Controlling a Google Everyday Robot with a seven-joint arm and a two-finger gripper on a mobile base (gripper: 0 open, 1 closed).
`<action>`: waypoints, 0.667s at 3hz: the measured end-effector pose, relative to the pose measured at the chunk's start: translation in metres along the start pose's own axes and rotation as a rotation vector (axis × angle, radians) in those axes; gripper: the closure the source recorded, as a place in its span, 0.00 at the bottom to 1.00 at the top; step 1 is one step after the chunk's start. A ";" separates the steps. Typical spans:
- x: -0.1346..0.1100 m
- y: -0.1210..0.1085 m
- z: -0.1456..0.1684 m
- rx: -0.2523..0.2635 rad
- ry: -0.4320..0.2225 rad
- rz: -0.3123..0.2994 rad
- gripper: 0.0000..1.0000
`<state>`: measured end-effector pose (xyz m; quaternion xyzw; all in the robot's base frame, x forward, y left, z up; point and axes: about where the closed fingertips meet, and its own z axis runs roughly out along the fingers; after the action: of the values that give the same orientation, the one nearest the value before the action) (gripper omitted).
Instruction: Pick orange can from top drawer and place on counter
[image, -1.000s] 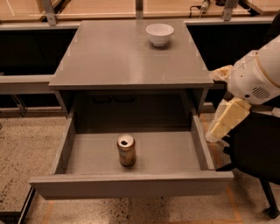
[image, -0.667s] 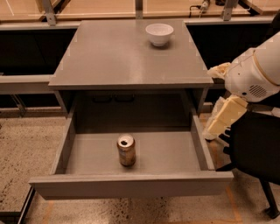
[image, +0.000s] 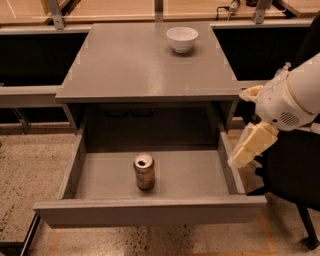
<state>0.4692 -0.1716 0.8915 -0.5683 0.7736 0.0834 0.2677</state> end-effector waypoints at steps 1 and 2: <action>0.001 0.004 0.038 -0.043 -0.062 0.014 0.00; 0.003 0.006 0.074 -0.063 -0.103 0.017 0.00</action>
Offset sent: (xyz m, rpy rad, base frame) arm 0.0345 0.0477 -0.1115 0.1743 0.0166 0.0406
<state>0.4864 -0.1403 0.8261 -0.5649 0.7605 0.1390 0.2885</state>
